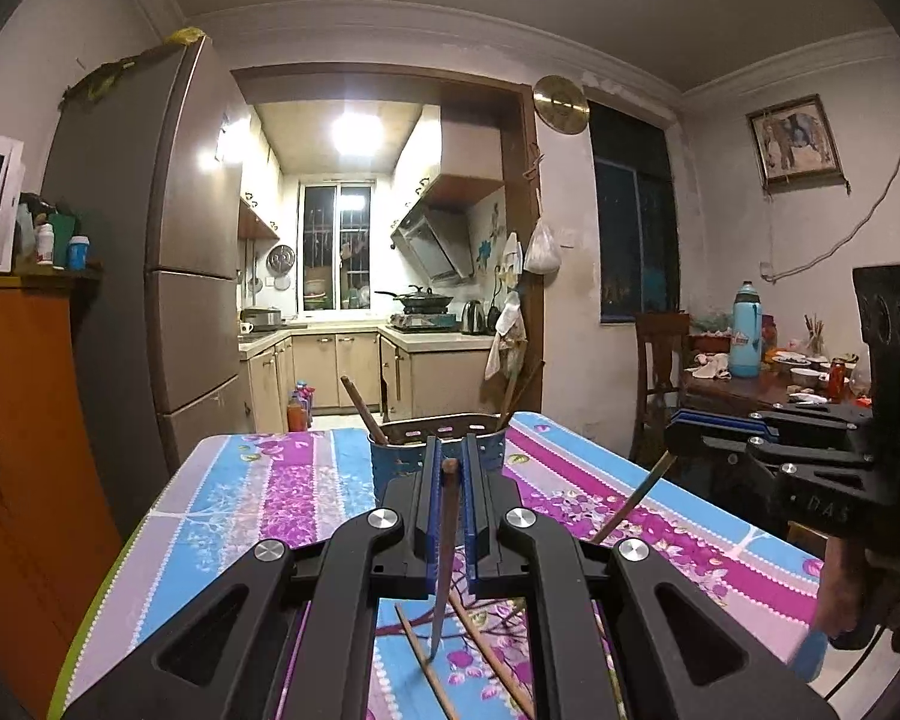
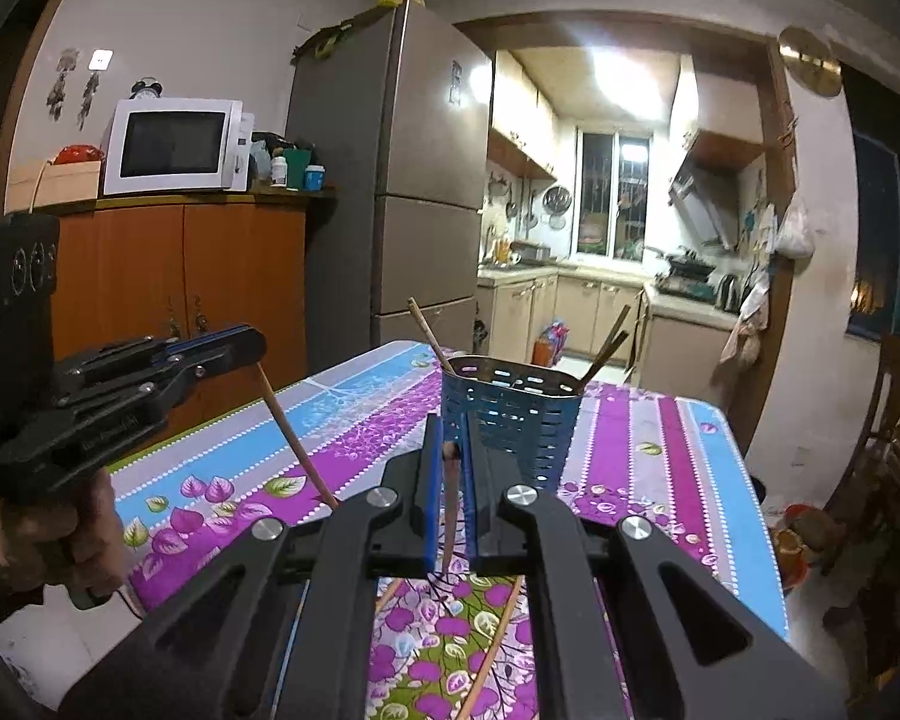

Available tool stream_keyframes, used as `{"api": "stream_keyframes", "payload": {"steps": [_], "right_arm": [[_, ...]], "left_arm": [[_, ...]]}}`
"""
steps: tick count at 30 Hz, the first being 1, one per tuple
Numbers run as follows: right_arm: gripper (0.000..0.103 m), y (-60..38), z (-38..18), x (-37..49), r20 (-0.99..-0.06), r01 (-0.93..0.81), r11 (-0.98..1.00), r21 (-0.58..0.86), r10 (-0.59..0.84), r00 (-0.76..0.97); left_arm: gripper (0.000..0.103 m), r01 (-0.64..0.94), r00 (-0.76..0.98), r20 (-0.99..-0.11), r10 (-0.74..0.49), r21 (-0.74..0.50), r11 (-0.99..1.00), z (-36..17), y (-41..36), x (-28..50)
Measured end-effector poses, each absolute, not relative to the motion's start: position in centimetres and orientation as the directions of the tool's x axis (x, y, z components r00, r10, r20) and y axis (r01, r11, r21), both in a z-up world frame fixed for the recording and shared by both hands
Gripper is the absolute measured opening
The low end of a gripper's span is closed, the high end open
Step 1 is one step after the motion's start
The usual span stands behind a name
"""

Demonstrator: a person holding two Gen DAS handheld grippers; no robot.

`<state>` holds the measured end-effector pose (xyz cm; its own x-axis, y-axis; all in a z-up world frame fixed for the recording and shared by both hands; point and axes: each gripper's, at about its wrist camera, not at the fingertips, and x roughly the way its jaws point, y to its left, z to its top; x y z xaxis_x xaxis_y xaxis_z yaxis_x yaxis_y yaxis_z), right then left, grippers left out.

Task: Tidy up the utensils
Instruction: 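Lift both chopsticks and carry them toward the slotted holder, then lower both chopsticks into the holder and open both tools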

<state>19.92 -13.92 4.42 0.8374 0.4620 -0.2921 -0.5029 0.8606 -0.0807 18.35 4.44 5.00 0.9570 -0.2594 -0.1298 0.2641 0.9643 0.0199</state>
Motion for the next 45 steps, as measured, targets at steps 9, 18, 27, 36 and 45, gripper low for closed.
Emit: {"api": "stream_keyframes", "payload": {"steps": [9, 18, 27, 36, 45], "right_arm": [[0.005, -13.2, 6.3, 22.6, -0.340, -0.518, 0.853, -0.058, 0.471, 0.814], [0.005, -13.8, 7.8, 24.5, -0.350, -0.509, 0.860, -0.040, 0.465, 0.813], [0.005, -14.0, 9.2, 25.6, -0.315, -0.489, 0.871, -0.055, 0.450, 0.836], [0.005, -13.8, 13.2, 27.1, -0.272, -0.480, 0.872, -0.095, 0.441, 0.855], [0.005, -14.1, 18.7, 29.4, -0.222, -0.472, 0.877, -0.096, 0.443, 0.868]], "left_arm": [[0.007, 0.261, 0.957, -0.143, -0.253, 0.035, 0.965, 6.2, 4.0, 20.7], [0.007, 0.269, 0.952, -0.160, -0.262, 0.024, 0.963, 8.1, 3.3, 22.3], [0.007, 0.276, 0.949, -0.167, -0.268, 0.028, 0.961, 9.3, 2.8, 22.3], [0.007, 0.273, 0.951, -0.159, -0.265, 0.033, 0.961, 12.2, 2.5, 23.4], [0.007, 0.254, 0.962, -0.114, -0.249, 0.032, 0.967, 18.1, 2.5, 25.6]]}}
